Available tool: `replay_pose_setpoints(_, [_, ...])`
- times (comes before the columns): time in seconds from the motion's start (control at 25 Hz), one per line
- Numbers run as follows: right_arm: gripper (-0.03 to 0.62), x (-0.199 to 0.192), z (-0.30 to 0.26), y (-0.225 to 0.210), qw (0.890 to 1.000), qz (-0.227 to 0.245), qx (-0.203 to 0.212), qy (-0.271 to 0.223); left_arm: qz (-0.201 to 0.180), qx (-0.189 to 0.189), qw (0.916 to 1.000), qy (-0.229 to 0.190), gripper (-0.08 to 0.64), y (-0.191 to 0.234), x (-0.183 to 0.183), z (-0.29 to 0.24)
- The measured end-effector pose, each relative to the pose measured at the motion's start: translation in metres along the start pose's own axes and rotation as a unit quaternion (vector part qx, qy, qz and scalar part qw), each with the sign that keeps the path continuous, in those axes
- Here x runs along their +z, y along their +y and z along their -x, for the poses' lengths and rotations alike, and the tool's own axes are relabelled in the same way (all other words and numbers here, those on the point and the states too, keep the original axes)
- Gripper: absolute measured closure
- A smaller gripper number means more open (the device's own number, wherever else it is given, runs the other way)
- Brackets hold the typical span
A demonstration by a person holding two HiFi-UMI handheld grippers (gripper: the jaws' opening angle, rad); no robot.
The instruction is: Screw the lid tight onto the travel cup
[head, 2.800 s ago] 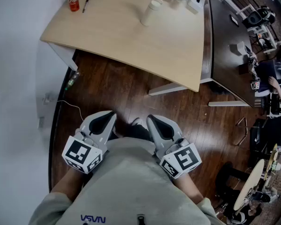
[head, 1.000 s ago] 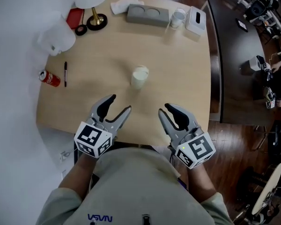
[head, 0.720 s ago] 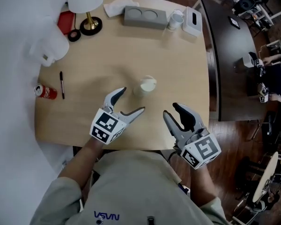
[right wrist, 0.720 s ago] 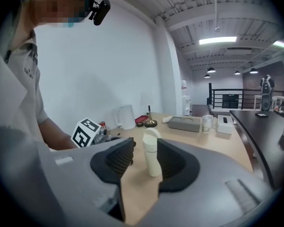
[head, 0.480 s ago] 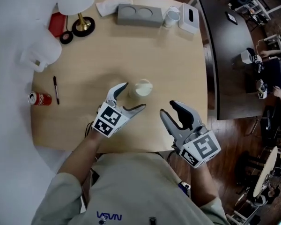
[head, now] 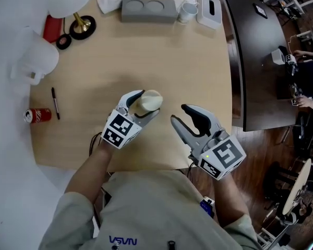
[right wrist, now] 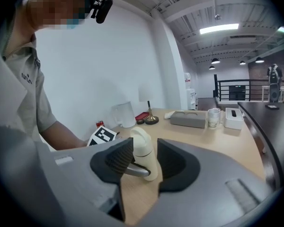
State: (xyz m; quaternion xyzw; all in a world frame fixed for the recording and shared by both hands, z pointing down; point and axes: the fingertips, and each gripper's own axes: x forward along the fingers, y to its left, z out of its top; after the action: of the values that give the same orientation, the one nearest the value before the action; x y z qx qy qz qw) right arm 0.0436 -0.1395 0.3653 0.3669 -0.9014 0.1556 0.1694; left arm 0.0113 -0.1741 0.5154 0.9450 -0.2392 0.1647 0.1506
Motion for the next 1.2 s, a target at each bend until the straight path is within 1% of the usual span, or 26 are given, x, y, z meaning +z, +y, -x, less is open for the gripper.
replay_pose_setpoints(0.08, [0.443,0.0,-0.002,-0.001,1.0,0.0,0.004,0.0,-0.001,-0.007,1.0,0.0,0.247,0.0,0.001,0.0])
replay_pose_setpoints(0.16, [0.443,-0.001,-0.003,-0.002,1.0,-0.002,0.01,0.0,-0.007,-0.011,0.9998,0.016,0.247,0.001,-0.001,0.0])
replay_pose_setpoints(0.24, [0.443,0.001,-0.004,-0.002,1.0,-0.003,0.019,-0.002,-0.002,-0.023,0.9992,0.032,0.235,0.001,-0.001,0.002])
replay_pose_setpoints(0.32, [0.443,0.004,-0.003,-0.002,0.999,-0.003,0.034,-0.003,0.021,-0.05,0.9979,0.036,0.238,-0.005,0.007,0.009])
replay_pose_setpoints(0.4, [0.44,0.008,-0.001,0.002,0.998,-0.008,0.063,-0.003,0.054,-0.094,0.9934,0.038,0.239,-0.018,0.017,0.02])
replay_pose_setpoints(0.44, [0.415,0.01,0.0,0.005,0.996,-0.016,0.084,-0.003,0.069,-0.123,0.9892,0.042,0.241,-0.027,0.023,0.026])
replay_pose_setpoints(0.52, [0.366,0.017,0.003,0.013,0.99,-0.039,0.138,-0.006,0.091,-0.185,0.9771,0.054,0.241,-0.049,0.032,0.04])
replay_pose_setpoints(0.6, [0.323,0.027,0.008,0.025,0.978,-0.061,0.198,-0.014,0.108,-0.248,0.9602,0.067,0.241,-0.072,0.041,0.054])
replay_pose_setpoints(0.64, [0.317,0.032,0.011,0.03,0.971,-0.068,0.227,-0.017,0.115,-0.279,0.9507,0.072,0.241,-0.084,0.045,0.061])
replay_pose_setpoints(0.72, [0.293,0.04,0.015,0.042,0.958,-0.076,0.277,-0.021,0.12,-0.328,0.9334,0.081,0.241,-0.107,0.054,0.074])
replay_pose_setpoints(0.8, [0.29,0.046,0.018,0.053,0.945,-0.078,0.318,-0.023,0.112,-0.362,0.9211,0.09,0.241,-0.127,0.06,0.083])
replay_pose_setpoints(0.88, [0.29,0.049,0.021,0.065,0.932,-0.075,0.353,-0.021,0.101,-0.382,0.9131,0.099,0.241,-0.143,0.063,0.087])
replay_pose_setpoints(1.0, [0.29,0.047,0.029,0.078,0.919,-0.068,0.389,-0.015,0.091,-0.396,0.9077,0.105,0.241,-0.16,0.068,0.09])
replay_pose_setpoints(1.12, [0.291,0.045,0.035,0.081,0.914,-0.064,0.4,-0.013,0.088,-0.395,0.9082,0.106,0.241,-0.165,0.07,0.09])
replay_pose_setpoints(1.2, [0.31,0.044,0.036,0.08,0.917,-0.062,0.395,-0.013,0.084,-0.386,0.9122,0.107,0.241,-0.164,0.069,0.088])
